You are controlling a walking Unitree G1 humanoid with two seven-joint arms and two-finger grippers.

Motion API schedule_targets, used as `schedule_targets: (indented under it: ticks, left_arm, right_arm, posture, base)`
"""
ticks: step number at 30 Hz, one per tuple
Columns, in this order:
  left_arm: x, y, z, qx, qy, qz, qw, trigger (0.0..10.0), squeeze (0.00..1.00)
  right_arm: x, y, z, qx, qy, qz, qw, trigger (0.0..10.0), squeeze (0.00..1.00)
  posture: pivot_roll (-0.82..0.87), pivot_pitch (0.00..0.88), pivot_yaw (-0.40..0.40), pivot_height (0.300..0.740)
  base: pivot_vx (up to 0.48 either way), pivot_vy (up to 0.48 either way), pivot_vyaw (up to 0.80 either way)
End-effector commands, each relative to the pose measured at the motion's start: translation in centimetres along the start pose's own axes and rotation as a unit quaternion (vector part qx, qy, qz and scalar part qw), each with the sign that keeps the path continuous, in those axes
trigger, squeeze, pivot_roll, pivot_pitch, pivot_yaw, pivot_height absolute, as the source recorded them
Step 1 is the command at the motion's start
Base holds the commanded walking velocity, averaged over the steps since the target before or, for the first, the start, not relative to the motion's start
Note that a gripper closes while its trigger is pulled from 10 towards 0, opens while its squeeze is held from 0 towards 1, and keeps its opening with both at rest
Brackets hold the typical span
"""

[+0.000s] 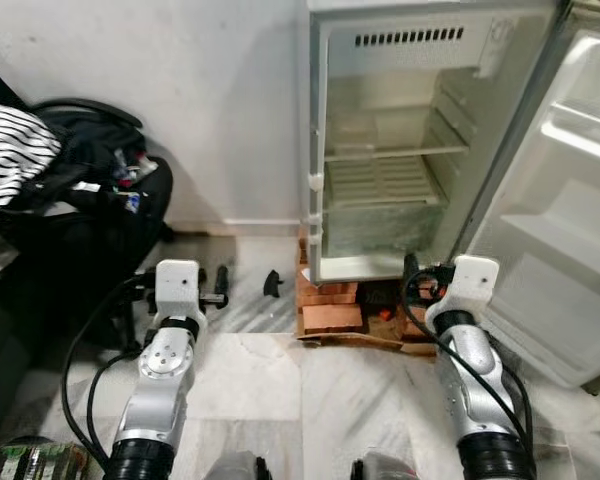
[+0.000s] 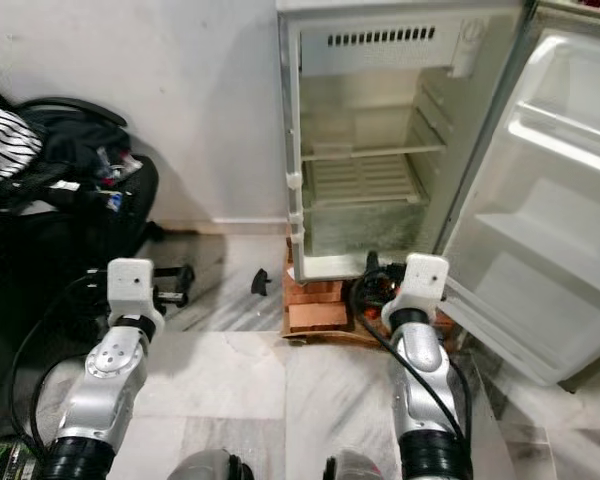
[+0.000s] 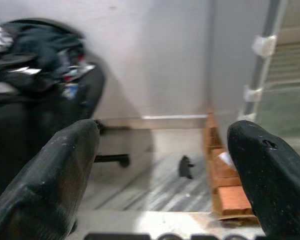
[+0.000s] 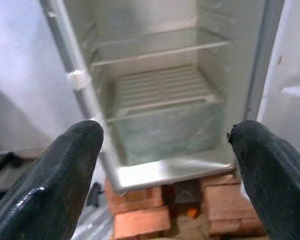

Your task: Restocking fridge

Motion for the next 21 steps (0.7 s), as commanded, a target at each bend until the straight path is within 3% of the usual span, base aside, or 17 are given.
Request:
schedule_targets:
  ticks: [1,7,15,21]
  left_arm:
    - [0.0,-0.1,0.3,-0.007,-0.003,0.002,1.0,10.0,0.0]
    - [-0.1,0.2,1.5,-0.036,0.006,-0.021,0.999,10.0,0.0]
    - [-1.1,0.1,1.2,-0.035,0.008,-0.041,0.998,10.0,0.0]
    - [-1.5,0.1,1.1,-0.034,0.008,-0.046,0.998,10.0,0.0]
  right_arm:
    - [-0.2,0.0,0.4,-0.002,-0.007,-0.008,1.0,10.0,0.0]
    - [0.2,0.1,0.9,-0.007,-0.003,-0.001,1.0,10.0,0.0]
    - [1.5,-0.3,1.2,-0.012,0.006,0.024,1.0,10.0,0.0]
    - [1.5,-0.7,1.4,-0.014,0.009,0.027,1.0,10.0,0.0]
  posture:
    - [-0.04,0.0,0.077,0.74]
    - [-0.03,0.0,0.067,0.74]
    - [-0.04,0.0,0.051,0.74]
    - [-0.04,0.0,0.045,0.74]
  base:
    - [0.0,0.0,0.0]
    - [0.0,0.0,0.0]
    - [0.0,-0.435,0.0]
    - [0.0,-0.455,0.0]
Point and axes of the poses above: a point about 5 cm out from each wrist's last joint towards the gripper, its own y axis pointing back from the gripper into the wrist, its own z axis along the axis of the wrist's last joint, x = y × z, the point moved 3 cm from there along -y, pointing out of the wrist towards the gripper, and after that the axes turned 9 degrees about -y, right-handed, at the moved point
